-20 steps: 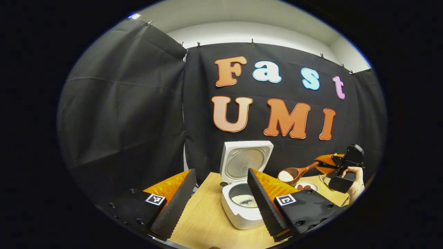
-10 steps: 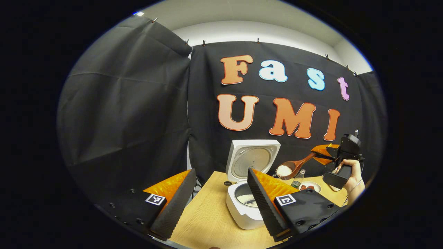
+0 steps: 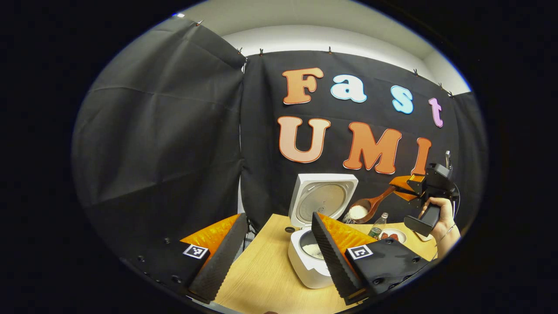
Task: Close the left gripper, press the button to open the rice cooker; take a wooden spoon from the chopstick holder with the right hand, scoop a spoonful of rice and pour it into the rice cooker, then put the wooden spoon back into the chopstick holder.
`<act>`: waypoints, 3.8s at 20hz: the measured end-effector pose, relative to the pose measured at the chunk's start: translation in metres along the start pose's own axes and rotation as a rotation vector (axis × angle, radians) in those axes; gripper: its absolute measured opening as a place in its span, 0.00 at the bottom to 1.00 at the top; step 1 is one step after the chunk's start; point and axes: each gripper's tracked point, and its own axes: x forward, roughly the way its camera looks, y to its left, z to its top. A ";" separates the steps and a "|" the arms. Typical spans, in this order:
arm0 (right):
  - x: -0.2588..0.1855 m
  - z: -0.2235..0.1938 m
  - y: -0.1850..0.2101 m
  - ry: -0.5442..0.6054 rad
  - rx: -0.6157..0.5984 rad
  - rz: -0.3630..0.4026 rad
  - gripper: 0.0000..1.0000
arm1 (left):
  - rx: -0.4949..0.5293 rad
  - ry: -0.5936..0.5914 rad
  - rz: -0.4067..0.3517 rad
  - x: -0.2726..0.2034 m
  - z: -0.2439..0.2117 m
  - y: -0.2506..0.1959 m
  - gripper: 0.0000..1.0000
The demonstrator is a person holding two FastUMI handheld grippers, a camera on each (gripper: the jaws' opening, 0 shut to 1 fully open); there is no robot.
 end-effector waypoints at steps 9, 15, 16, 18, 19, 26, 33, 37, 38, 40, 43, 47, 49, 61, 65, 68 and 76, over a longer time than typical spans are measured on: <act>0.006 -0.008 0.012 -0.004 -0.113 0.016 0.09 | -0.005 0.010 0.004 0.002 -0.003 0.006 1.00; 0.006 -0.015 0.017 0.003 -0.179 0.025 0.09 | -0.003 0.011 0.006 0.001 -0.004 0.005 1.00; 0.006 -0.015 0.019 0.002 -0.196 0.027 0.09 | -0.002 0.010 0.006 0.001 -0.003 0.005 1.00; 0.005 -0.015 0.022 -0.002 -0.227 0.036 0.09 | 0.001 0.013 0.007 0.000 -0.004 0.005 1.00; 0.005 -0.017 0.025 -0.004 -0.242 0.043 0.09 | 0.002 0.014 0.010 -0.001 -0.005 0.007 1.00; 0.000 -0.017 0.036 -0.035 -0.398 0.062 0.09 | -0.009 0.020 0.013 -0.001 -0.009 0.010 1.00; -0.001 -0.020 0.049 -0.033 -0.429 0.083 0.09 | -0.012 0.018 0.013 -0.001 -0.010 0.013 1.00; -0.001 -0.024 0.053 -0.026 -0.467 0.088 0.09 | -0.017 0.023 0.015 -0.003 -0.013 0.016 1.00; -0.001 -0.026 0.055 -0.026 -0.470 0.093 0.09 | -0.017 0.022 0.014 -0.003 -0.013 0.016 1.00; -0.001 -0.029 0.059 -0.022 -0.481 0.099 0.09 | -0.012 0.019 0.015 -0.003 -0.010 0.016 1.00; -0.004 -0.031 0.064 -0.020 -0.506 0.110 0.09 | -0.010 0.020 0.016 -0.003 -0.012 0.018 1.00; -0.005 -0.034 0.068 -0.022 -0.563 0.122 0.09 | -0.008 0.023 0.020 -0.006 -0.014 0.022 1.00; -0.005 -0.038 0.069 -0.022 -0.597 0.128 0.09 | -0.012 0.025 0.023 -0.005 -0.014 0.024 1.00; -0.012 -0.064 0.089 0.001 -0.806 0.213 0.08 | 0.000 0.033 0.019 -0.006 -0.018 0.025 1.00; -0.018 -0.074 0.089 0.009 -0.904 0.245 0.09 | -0.010 0.044 0.027 -0.006 -0.023 0.024 1.00; -0.021 -0.073 0.089 0.019 -0.890 0.255 0.08 | -0.015 0.038 0.029 -0.008 -0.021 0.024 1.00; -0.038 -0.021 0.053 -0.002 -0.745 0.172 0.09 | -0.010 0.016 0.003 -0.007 -0.008 0.003 1.00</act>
